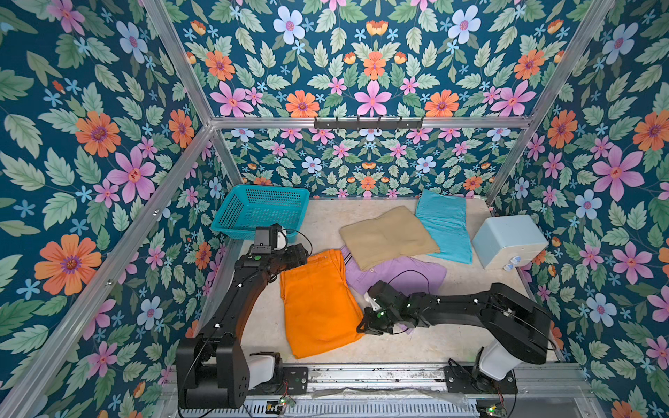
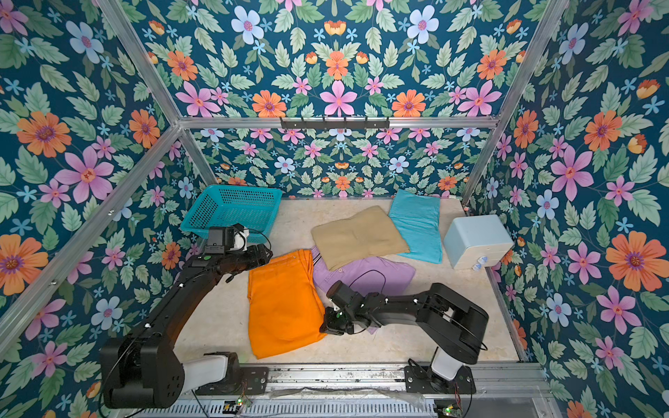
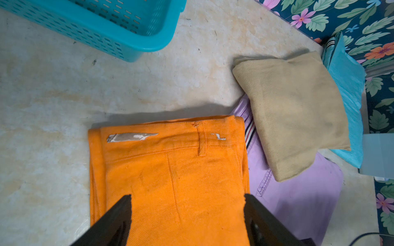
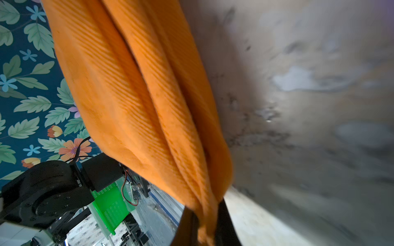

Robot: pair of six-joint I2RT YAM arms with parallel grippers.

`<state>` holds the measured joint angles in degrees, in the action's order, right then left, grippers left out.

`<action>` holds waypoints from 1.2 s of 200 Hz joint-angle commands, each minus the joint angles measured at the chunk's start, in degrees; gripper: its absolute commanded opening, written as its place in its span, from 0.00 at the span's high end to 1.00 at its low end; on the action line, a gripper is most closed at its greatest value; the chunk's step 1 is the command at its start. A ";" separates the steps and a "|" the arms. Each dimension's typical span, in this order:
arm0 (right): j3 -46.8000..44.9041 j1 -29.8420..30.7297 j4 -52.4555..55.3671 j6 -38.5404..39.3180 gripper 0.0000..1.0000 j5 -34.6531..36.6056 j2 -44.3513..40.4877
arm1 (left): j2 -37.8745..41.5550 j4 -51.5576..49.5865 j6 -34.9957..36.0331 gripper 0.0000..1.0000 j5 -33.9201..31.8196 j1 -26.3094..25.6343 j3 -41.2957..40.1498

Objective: Put the folded long pants in the basket
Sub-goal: Pick up the long pant at the center of the board.

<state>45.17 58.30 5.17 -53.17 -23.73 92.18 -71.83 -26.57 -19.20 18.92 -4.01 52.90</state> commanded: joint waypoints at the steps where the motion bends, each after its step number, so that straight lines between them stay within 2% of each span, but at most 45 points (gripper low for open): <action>1: 5.32 -3.96 28.87 16.03 1.00 0.41 -3.90 | -0.76 0.55 0.57 0.14 2.17 0.05 0.07; 13: 9.52 -5.90 41.99 22.18 1.00 8.49 -5.97 | -1.88 0.37 0.85 0.15 3.64 -0.08 0.31; 25: 11.99 -9.01 50.52 24.75 1.00 16.68 -7.90 | -3.17 0.14 1.40 0.15 5.16 -0.58 0.60; 38: 13.83 -13.52 55.61 26.40 1.00 23.82 -9.08 | -4.70 -0.84 2.38 0.15 4.61 -1.93 1.41; 53: 14.17 -20.18 55.61 27.12 1.00 28.36 -9.82 | -6.22 -0.98 2.47 0.15 1.36 -3.80 1.55; 77: 13.57 -31.06 48.10 28.29 1.00 22.85 -10.35 | -8.89 0.47 1.40 0.13 -0.33 -5.66 0.44; 96: 13.64 -34.65 42.84 28.90 1.00 16.90 -9.09 | -9.85 4.15 -0.90 0.11 0.27 -8.30 -1.96; 119: 15.62 -34.89 42.71 29.70 1.00 16.63 -6.23 | -10.87 13.26 -6.18 0.10 1.20 -14.74 -6.79; 136: 15.59 -34.84 41.96 29.83 1.00 16.26 -5.70 | -13.04 18.80 -9.38 0.15 4.01 -17.80 -9.58; 151: 15.36 -35.05 42.28 30.44 1.00 16.07 -5.52 | -13.65 22.25 -10.83 0.21 7.10 -18.73 -12.67; 178: 14.52 -35.35 41.96 30.83 1.00 16.12 -5.92 | -11.66 23.41 -11.37 0.24 5.42 -19.37 -17.45; 200: 14.41 -35.29 41.74 30.90 1.00 15.56 -5.72 | -13.24 26.77 -12.47 0.26 8.42 -21.60 -18.68; 224: 14.63 -35.29 41.90 31.00 1.00 15.58 -5.35 | -17.05 28.90 -13.07 0.35 9.59 -23.27 -19.46; 240: 14.52 -35.32 42.02 31.11 1.00 15.85 -5.35 | -18.72 30.49 -14.18 0.49 9.31 -23.60 -20.53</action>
<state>59.51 22.87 49.25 -22.44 -6.70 86.76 -87.99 6.26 -31.22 28.60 -27.07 34.06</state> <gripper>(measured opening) 0.129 0.601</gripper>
